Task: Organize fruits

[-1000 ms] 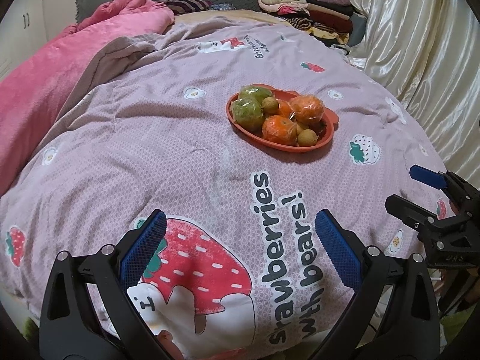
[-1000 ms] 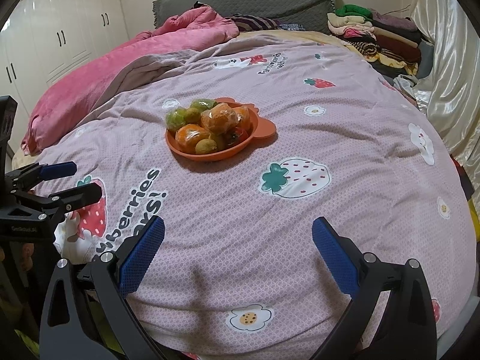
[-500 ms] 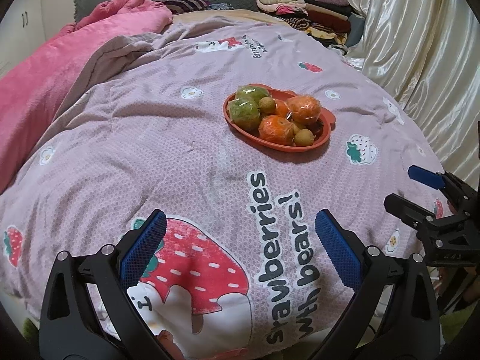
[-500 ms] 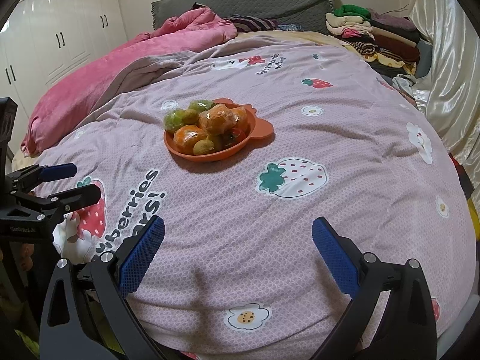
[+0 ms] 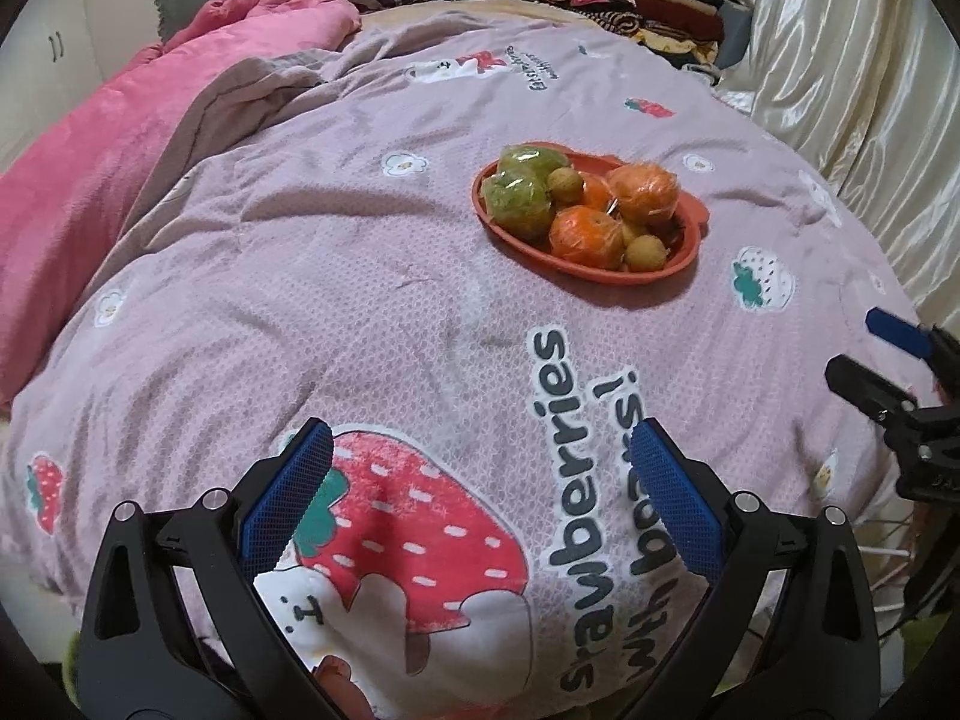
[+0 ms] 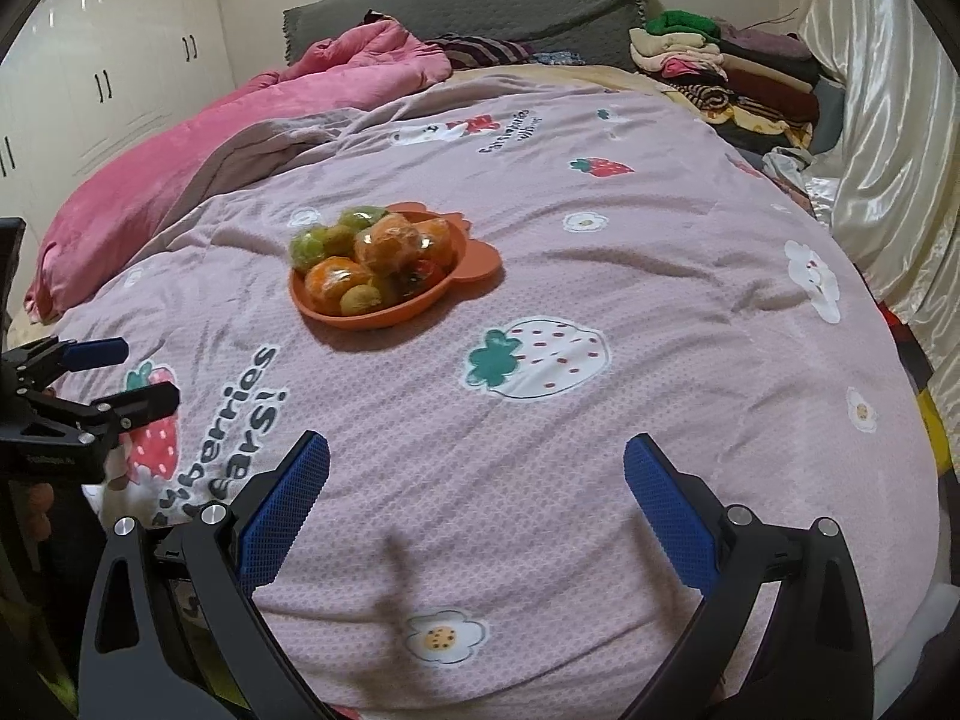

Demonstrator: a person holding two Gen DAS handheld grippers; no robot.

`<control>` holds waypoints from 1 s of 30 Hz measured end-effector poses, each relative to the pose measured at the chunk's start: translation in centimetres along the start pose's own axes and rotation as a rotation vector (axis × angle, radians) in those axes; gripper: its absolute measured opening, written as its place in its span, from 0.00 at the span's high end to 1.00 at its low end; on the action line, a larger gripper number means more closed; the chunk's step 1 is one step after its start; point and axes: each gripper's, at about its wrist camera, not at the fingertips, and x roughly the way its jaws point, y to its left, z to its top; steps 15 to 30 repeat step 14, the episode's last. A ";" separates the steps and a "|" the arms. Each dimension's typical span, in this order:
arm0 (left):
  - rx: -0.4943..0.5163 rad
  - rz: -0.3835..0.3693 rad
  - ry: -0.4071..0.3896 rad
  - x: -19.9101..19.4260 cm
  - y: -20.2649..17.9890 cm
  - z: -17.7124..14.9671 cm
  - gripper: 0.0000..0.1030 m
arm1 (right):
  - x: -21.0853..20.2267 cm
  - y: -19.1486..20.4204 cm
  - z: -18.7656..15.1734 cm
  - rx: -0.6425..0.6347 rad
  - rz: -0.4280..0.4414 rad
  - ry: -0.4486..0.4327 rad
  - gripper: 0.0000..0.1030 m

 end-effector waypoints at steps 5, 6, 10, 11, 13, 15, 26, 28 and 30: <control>-0.046 -0.047 -0.091 -1.1 0.7 0.8 0.09 | 0.5 -1.1 0.0 0.011 -0.024 -0.005 0.04; -0.061 -0.054 -0.109 -1.2 1.0 1.2 0.09 | 0.7 -1.6 0.1 0.018 -0.039 -0.008 0.04; -0.097 0.021 -0.105 0.1 3.1 3.2 0.09 | 1.8 -3.9 1.2 0.056 -0.080 -0.016 0.04; -0.105 0.029 -0.094 0.6 4.0 3.9 0.09 | 2.3 -4.8 1.8 0.068 -0.095 -0.018 0.04; -0.135 0.042 -0.074 2.4 6.2 5.7 0.09 | 3.4 -6.3 2.9 0.077 -0.129 -0.011 0.04; -0.133 0.045 -0.067 3.3 6.9 6.4 0.09 | 4.2 -7.1 3.5 0.079 -0.145 0.001 0.04; -0.133 0.045 -0.067 3.3 6.9 6.4 0.09 | 4.2 -7.1 3.5 0.079 -0.145 0.001 0.04; -0.133 0.045 -0.067 3.3 6.9 6.4 0.09 | 4.2 -7.1 3.5 0.079 -0.145 0.001 0.04; -0.133 0.045 -0.067 3.3 6.9 6.4 0.09 | 4.2 -7.1 3.5 0.079 -0.145 0.001 0.04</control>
